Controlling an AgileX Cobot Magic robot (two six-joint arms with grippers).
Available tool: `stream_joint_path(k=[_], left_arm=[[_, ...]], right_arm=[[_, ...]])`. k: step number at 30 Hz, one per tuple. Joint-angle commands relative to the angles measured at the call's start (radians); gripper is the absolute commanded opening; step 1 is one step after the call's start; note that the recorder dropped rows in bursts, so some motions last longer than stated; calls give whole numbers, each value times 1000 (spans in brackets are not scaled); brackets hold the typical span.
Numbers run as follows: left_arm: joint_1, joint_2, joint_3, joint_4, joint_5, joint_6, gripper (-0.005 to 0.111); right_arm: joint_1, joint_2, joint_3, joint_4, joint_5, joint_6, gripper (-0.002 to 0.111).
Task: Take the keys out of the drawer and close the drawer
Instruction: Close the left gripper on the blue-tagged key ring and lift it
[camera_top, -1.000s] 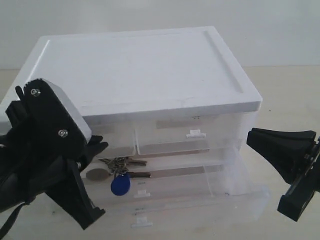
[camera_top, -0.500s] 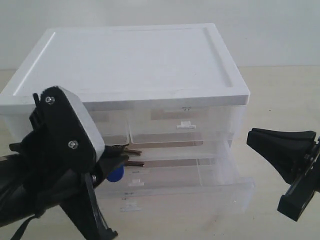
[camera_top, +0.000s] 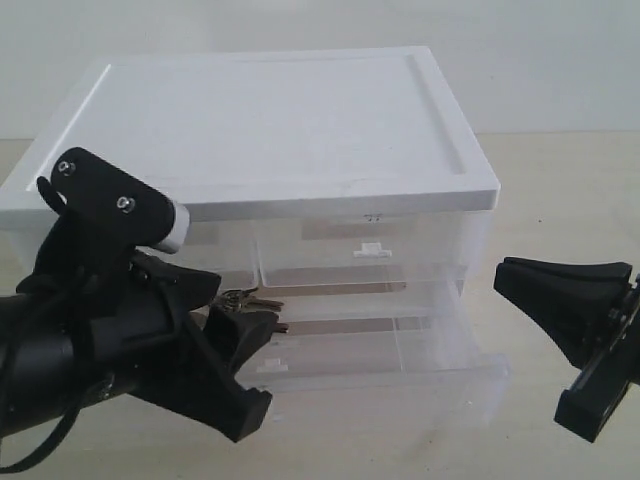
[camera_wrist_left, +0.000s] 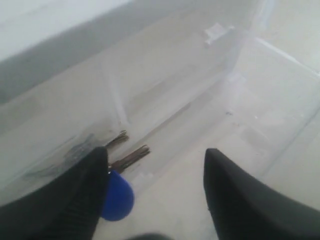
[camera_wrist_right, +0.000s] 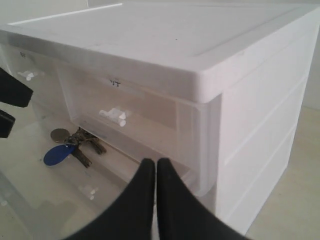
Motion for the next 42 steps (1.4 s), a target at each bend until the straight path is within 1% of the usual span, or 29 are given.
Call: stream_joint_path(k=[1, 3, 4, 5, 8, 10, 15, 19, 22, 28, 37, 39, 42], left_arm=[[0, 96, -9, -16, -72, -21, 54], [0, 141, -9, -16, -28, -21, 54], [0, 166, -16, -16, -31, -21, 54], [0, 188, -21, -16, -42, -25, 54], [0, 241, -46, -16, -142, -61, 54], [0, 267, -59, -16, -160, -76, 54], [0, 281, -75, -16, -114, -104, 54], [0, 281, -75, -16, -190, -147, 54], [0, 284, -66, -16, -208, -200, 54], [0, 328, -66, -16, -223, -211, 54], [0, 344, -66, -16, -196, -218, 54], [0, 344, -66, -16, -146, -210, 51], [0, 350, -66, -16, -68, -181, 40]], right_arm=[[-2, 0, -7, -2, -1, -1, 0], [-2, 0, -7, -2, -1, -1, 0], [-2, 0, -7, -2, -1, -1, 0], [-2, 0, -7, -2, 1, -1, 0], [-2, 0, -7, -2, 1, -1, 0], [-2, 0, -7, -2, 1, -1, 0], [-2, 0, -7, -2, 1, -1, 0], [-2, 0, -7, -2, 1, -1, 0], [-2, 0, -7, -2, 1, -1, 0], [-2, 0, -7, -2, 3, 9, 0], [-2, 0, -7, -2, 3, 12, 0], [-2, 0, -7, -1, 3, 11, 0], [-2, 0, -7, -3, 5, 11, 0]])
